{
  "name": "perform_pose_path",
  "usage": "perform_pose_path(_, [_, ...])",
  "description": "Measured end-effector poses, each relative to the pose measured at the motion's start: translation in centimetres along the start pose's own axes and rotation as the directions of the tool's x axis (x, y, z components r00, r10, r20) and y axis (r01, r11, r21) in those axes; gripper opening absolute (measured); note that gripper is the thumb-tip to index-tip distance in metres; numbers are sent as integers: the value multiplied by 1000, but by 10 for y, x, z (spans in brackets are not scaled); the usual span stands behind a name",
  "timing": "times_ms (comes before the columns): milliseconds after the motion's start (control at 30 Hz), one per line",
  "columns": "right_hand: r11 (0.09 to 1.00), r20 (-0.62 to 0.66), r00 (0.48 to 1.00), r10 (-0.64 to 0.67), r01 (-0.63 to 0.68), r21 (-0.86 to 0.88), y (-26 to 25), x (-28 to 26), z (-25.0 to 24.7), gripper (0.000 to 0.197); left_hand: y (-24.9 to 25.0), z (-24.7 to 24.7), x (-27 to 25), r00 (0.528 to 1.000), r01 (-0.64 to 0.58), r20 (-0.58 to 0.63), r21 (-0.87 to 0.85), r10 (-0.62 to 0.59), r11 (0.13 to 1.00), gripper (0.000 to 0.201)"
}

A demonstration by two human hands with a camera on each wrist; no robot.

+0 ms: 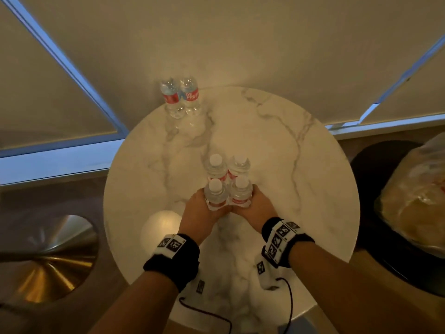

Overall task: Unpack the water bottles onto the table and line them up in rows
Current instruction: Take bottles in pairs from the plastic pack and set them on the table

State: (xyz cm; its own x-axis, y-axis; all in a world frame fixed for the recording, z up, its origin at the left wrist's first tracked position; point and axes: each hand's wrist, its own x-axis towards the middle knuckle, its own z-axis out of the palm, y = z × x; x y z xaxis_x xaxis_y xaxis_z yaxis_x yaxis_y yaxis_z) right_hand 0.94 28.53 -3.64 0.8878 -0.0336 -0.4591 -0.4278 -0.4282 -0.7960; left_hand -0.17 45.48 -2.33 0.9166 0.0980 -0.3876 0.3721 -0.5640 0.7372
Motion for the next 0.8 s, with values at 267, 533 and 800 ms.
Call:
perform_pose_path(267, [989, -107, 994, 13, -28, -147, 46, -23, -75, 26, 2, 26, -42, 956, -34, 257, 570, -140, 821, 50])
perform_pose_path(533, [967, -445, 870, 211, -253, -38, 146, -54, -226, 15, 112, 153, -49, 864, -417, 473, 481, 172, 772, 41])
perform_pose_path(800, [868, -553, 669, 496, -370, 331, 253, -44, -390, 29, 254, 338, -38, 668, -578, 658, 165, 347, 799, 29])
